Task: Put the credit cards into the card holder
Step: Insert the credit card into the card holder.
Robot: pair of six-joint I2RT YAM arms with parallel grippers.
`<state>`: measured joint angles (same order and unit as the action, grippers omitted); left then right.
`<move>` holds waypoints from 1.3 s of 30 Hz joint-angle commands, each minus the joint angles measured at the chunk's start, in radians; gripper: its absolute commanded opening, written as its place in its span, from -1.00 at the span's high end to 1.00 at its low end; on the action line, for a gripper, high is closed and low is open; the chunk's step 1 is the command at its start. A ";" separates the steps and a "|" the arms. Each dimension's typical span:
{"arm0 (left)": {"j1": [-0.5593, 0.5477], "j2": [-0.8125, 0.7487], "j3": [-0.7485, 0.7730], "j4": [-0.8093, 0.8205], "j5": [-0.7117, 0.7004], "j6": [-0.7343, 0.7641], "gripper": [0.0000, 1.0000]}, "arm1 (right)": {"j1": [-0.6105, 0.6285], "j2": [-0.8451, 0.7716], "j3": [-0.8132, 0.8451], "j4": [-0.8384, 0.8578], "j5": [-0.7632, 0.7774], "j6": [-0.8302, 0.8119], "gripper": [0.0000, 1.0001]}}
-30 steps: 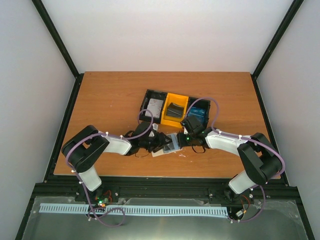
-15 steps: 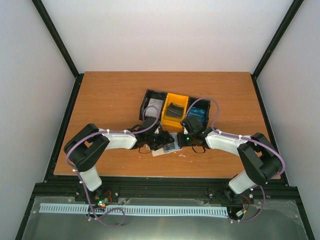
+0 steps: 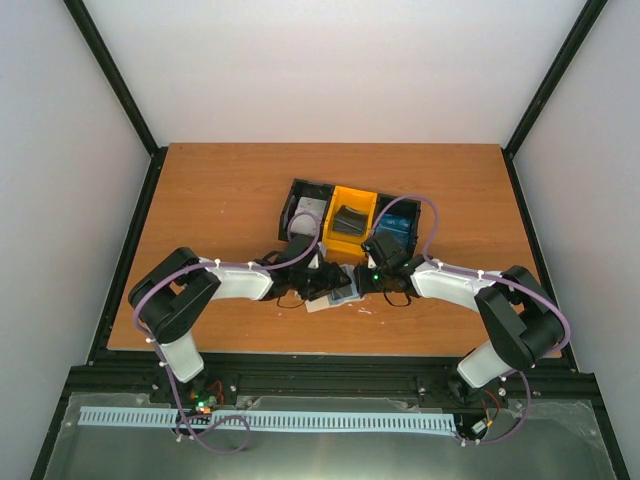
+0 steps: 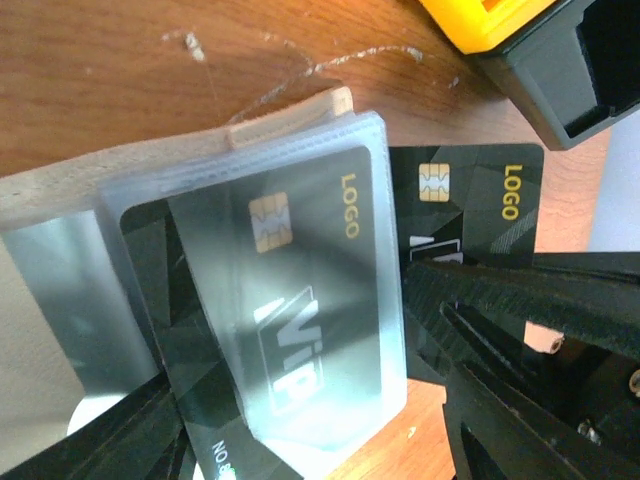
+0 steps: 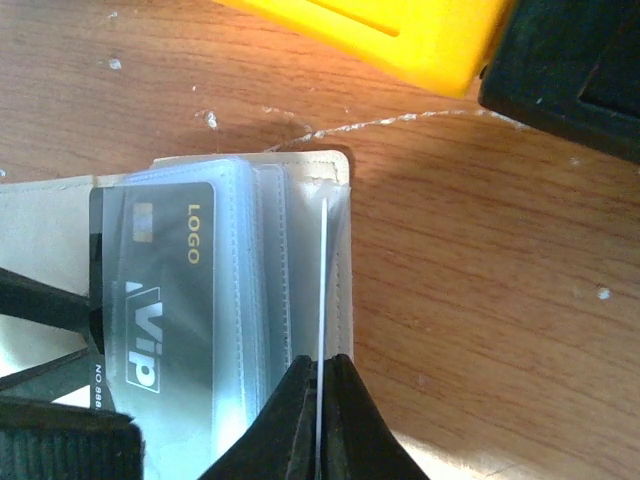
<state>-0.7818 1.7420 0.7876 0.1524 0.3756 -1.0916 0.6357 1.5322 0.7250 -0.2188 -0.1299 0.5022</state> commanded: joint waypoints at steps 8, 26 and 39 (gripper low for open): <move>-0.045 -0.044 -0.046 -0.125 -0.048 -0.063 -0.34 | 0.016 -0.011 -0.026 -0.047 0.007 -0.003 0.94; -0.057 -0.048 0.031 -0.242 -0.140 -0.003 0.19 | 0.016 -0.003 -0.037 -0.035 -0.002 -0.004 0.94; -0.088 0.009 0.140 -0.248 -0.130 0.121 0.16 | 0.016 -0.010 -0.034 -0.040 -0.003 -0.006 0.94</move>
<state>-0.8459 1.7306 0.8772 -0.0986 0.2466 -1.0214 0.6388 1.5246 0.7143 -0.2123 -0.1387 0.5018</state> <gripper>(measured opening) 0.421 0.029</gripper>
